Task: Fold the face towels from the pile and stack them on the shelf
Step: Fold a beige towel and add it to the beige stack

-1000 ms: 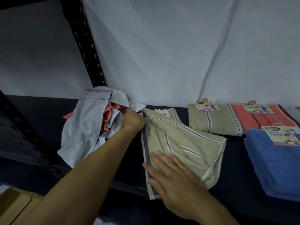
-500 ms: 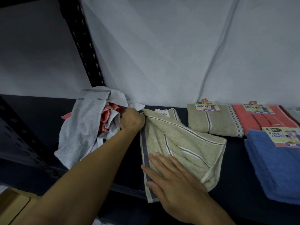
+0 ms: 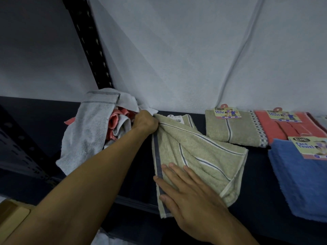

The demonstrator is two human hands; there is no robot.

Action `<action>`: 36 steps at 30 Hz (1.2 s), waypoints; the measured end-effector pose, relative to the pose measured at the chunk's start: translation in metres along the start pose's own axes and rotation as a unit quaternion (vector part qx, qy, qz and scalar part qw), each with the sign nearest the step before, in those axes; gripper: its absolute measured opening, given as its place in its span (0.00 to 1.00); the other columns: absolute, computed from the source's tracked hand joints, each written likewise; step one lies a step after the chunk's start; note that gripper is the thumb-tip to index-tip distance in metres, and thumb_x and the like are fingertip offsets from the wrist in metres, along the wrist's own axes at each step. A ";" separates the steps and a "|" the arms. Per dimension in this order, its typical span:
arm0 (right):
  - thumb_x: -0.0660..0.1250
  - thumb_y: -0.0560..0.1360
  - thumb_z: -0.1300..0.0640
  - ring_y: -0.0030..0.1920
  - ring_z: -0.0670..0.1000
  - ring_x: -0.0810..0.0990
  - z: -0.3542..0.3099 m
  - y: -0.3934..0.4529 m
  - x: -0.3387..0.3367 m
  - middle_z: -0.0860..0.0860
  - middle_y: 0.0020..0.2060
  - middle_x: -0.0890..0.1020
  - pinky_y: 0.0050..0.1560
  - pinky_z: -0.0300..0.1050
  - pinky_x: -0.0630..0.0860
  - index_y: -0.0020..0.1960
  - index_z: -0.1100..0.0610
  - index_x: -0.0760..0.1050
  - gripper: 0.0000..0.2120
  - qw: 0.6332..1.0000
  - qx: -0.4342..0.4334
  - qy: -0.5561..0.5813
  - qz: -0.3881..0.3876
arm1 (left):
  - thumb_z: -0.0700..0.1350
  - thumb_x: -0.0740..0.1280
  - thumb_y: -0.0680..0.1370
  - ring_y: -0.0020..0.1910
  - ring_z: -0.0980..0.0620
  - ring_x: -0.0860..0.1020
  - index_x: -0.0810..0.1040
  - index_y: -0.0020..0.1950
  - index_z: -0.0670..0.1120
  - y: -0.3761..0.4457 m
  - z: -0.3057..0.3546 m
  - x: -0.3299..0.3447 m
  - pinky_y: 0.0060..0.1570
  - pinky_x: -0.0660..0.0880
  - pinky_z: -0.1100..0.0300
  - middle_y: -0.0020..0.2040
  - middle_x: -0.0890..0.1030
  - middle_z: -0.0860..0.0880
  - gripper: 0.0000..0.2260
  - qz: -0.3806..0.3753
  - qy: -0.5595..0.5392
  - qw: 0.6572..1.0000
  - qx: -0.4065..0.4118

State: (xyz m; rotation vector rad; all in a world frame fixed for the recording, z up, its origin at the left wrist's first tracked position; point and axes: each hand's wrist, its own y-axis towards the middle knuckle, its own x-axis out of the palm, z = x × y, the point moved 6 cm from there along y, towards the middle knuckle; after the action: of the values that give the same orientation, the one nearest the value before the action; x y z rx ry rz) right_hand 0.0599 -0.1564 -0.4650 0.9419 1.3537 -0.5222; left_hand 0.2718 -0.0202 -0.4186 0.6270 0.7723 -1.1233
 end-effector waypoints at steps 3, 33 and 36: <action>0.42 0.84 0.45 0.75 0.48 0.62 -0.002 0.001 0.001 0.50 0.73 0.68 0.69 0.49 0.57 0.73 0.48 0.66 0.24 1.000 0.002 0.013 -0.005 | 0.43 0.62 0.81 0.62 0.39 0.77 0.75 0.63 0.35 -0.003 0.000 0.000 0.54 0.74 0.53 0.63 0.77 0.37 0.15 0.013 0.043 0.999 0.020; 0.48 0.80 0.40 0.66 0.56 0.65 0.082 0.045 -0.031 0.55 0.65 0.70 0.65 0.55 0.65 0.61 0.56 0.79 0.28 0.962 0.231 -0.139 -0.041 | 0.48 0.49 0.84 0.80 0.50 0.42 0.45 0.81 0.41 -0.136 -0.027 0.017 0.78 0.45 0.46 0.81 0.44 0.46 0.27 -0.172 0.246 0.925 0.232; 0.48 0.81 0.42 0.71 0.59 0.60 0.076 0.047 -0.031 0.58 0.69 0.66 0.67 0.57 0.62 0.62 0.58 0.77 0.27 0.961 0.214 -0.167 -0.060 | 0.47 0.49 0.84 0.80 0.49 0.42 0.45 0.81 0.41 -0.135 -0.025 0.018 0.78 0.45 0.45 0.81 0.45 0.46 0.27 -0.179 0.250 0.924 0.227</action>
State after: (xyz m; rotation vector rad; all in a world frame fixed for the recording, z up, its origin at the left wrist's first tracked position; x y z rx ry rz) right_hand 0.1357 -0.1987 -0.4266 1.0653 1.0103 -1.0489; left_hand 0.1422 -0.0535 -0.4559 1.2312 1.1018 -1.5235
